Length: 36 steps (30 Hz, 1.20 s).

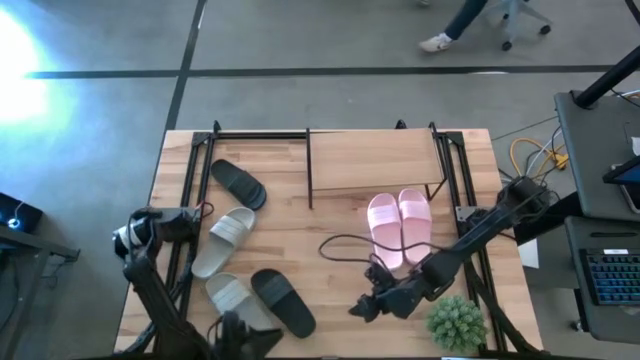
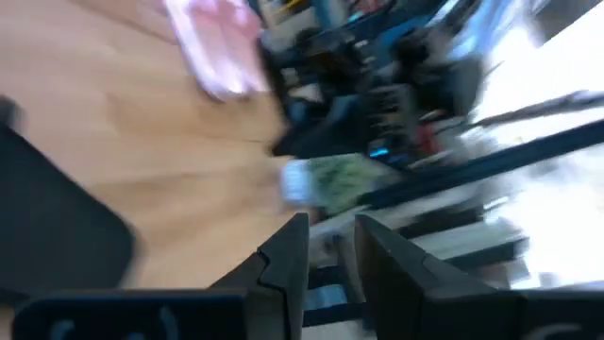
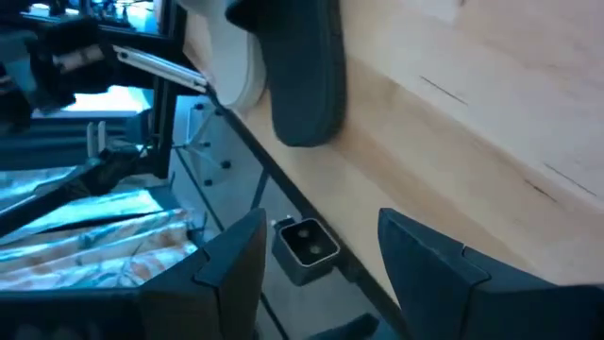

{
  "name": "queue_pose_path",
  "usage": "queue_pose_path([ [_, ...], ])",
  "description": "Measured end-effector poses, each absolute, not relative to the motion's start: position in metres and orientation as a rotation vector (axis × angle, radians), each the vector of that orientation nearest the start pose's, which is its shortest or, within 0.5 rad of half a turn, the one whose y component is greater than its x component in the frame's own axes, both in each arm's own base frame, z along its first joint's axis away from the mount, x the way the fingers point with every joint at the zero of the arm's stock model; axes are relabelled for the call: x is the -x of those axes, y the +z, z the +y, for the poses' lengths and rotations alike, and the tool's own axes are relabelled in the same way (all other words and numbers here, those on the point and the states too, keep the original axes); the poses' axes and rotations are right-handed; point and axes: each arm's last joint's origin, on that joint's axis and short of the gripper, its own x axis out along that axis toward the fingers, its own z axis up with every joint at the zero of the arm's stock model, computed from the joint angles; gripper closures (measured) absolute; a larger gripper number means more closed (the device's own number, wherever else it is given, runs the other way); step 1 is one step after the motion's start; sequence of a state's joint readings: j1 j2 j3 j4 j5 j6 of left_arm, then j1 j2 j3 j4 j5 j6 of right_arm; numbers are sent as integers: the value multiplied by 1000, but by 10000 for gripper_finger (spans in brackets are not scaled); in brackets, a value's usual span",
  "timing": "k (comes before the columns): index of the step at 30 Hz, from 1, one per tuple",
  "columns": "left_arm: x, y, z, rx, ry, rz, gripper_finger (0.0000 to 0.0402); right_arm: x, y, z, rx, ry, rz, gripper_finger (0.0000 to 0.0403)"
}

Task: Pick and place slides into the shelf
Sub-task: Put the bottom gray slide on the shelf

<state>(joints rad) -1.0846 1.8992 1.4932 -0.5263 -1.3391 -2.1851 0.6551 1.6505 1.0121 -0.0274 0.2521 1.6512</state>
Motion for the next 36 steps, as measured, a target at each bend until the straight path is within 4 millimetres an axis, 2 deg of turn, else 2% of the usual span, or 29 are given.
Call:
queue_pose_path([
  [3,-208,239,-352,1370,358,-138,327,-287,207,212,-1280,-194,747,207],
  [9,-199,220,-368,1390,334,-231,327,-293,205,218,-1277,-182,771,207],
  [13,-193,208,-365,1342,334,-218,340,-293,207,220,-1261,-161,768,207],
  [16,-192,209,-354,1267,339,-173,370,-293,210,220,-1252,-155,766,207],
  [18,-196,218,-345,1197,349,-129,392,-295,213,221,-1248,-142,759,207],
  [20,-202,231,-332,1119,360,-66,397,-296,216,222,-1239,-128,751,207],
  [27,-222,305,-289,689,253,175,401,-301,226,222,-1205,-95,720,207],
  [31,-218,332,-267,467,119,252,401,-301,227,222,-1170,-79,716,207],
  [36,-204,357,-249,133,18,244,401,-300,224,220,-1103,-69,723,207],
])
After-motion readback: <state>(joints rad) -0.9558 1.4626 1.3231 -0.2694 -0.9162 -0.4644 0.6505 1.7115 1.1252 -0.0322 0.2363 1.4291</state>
